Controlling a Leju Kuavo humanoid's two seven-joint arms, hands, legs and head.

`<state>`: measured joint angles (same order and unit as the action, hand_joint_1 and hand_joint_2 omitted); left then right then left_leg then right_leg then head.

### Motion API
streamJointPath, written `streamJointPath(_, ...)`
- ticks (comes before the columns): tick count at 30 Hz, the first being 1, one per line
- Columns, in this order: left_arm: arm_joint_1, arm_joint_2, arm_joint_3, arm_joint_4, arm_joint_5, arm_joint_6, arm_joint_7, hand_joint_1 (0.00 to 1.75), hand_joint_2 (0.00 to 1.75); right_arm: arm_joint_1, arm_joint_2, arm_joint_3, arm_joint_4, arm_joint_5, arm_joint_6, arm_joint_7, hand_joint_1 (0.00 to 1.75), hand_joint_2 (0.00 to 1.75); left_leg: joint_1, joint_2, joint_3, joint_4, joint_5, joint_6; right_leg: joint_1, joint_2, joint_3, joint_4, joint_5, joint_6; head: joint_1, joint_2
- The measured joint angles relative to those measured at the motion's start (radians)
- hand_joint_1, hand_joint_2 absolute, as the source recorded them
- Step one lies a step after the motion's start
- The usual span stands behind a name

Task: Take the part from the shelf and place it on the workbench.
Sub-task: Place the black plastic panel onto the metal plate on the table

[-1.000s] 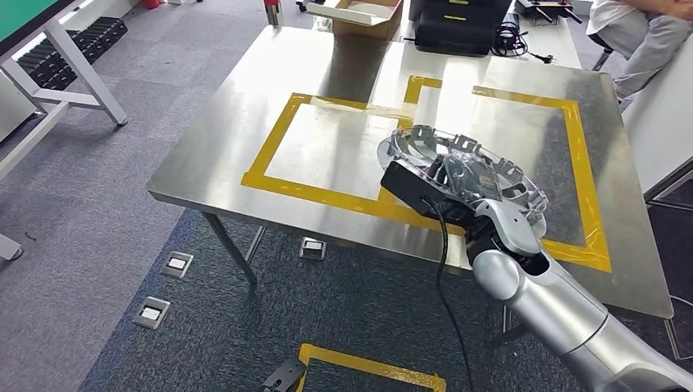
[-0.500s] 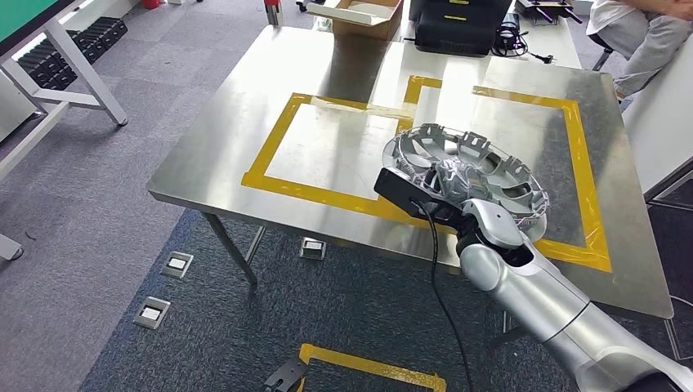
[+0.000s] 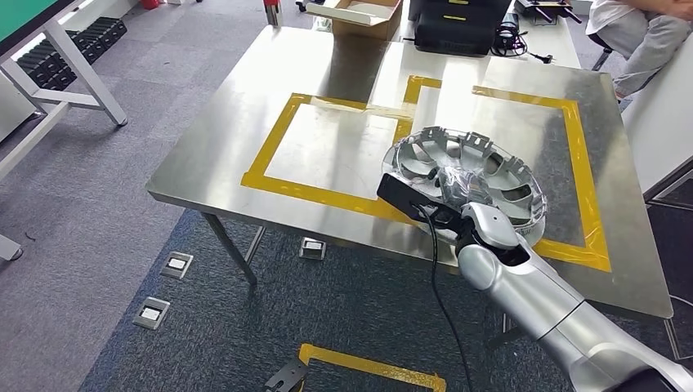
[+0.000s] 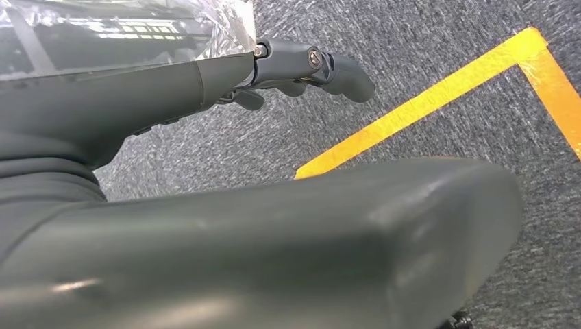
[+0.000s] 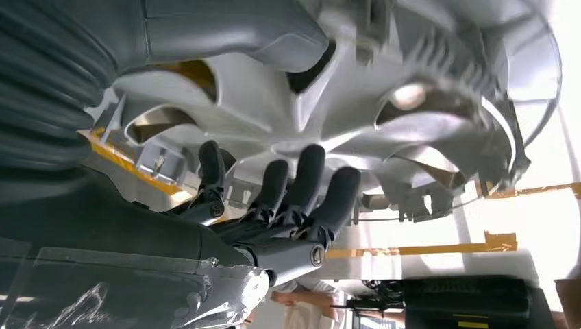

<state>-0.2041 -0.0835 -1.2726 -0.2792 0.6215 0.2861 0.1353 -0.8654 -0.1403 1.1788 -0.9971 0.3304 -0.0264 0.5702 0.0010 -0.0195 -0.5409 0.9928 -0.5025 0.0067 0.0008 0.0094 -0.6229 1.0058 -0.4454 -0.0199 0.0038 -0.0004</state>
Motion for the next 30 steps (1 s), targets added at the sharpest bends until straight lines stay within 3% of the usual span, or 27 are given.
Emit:
streamJointPath(7, 0.003, 0.0, 0.005, 0.002, 0.016, -0.002, -0.008, 0.0, 1.75, -0.001, 0.004, 0.0, 0.017, 0.0, -0.002, -0.001, 0.0, 0.0, 0.0, 0.0, 0.0, 0.0, 0.0, 0.0, 0.0, 0.0, 0.0, 0.0, 0.0, 0.0, 0.0, 0.0)
streamJointPath(11, 0.006, 0.0, 0.006, 0.003, 0.017, -0.005, -0.014, 0.0, 0.0, -0.001, 0.004, 0.0, 0.021, 0.0, -0.002, -0.002, 0.0, 0.0, 0.0, 0.0, 0.0, 0.0, 0.0, 0.0, 0.0, 0.0, 0.0, 0.0, 0.0, 0.0, 0.0, 0.0)
streamJointPath(21, 0.01, 0.0, 0.009, 0.004, 0.02, -0.015, -0.035, 0.0, 0.0, -0.001, 0.005, -0.002, 0.023, 0.0, -0.038, -0.012, 0.0, 0.0, 0.0, 0.0, 0.0, 0.0, 0.0, 0.0, 0.0, 0.0, 0.0, 0.0, 0.0, 0.0, 0.0, 0.0)
streamJointPath(25, 0.015, 0.001, 0.018, 0.005, 0.024, -0.006, -0.04, 0.0, 0.0, 0.0, 0.0, -0.017, -0.008, -0.052, -0.102, -0.057, 0.0, 0.0, 0.0, 0.0, 0.001, 0.0, 0.0, 0.0, 0.0, 0.001, 0.0, 0.0, 0.0, 0.0, 0.0, 0.0)
streamJointPath(30, 0.038, 0.002, 0.035, 0.006, 0.035, 0.02, -0.049, 0.0, 0.0, 0.003, -0.046, -0.069, -0.174, -0.152, -0.22, -0.107, 0.0, 0.0, 0.0, 0.0, 0.001, 0.0, 0.0, 0.0, 0.0, 0.001, 0.0, 0.0, 0.0, 0.0, 0.0, 0.0)
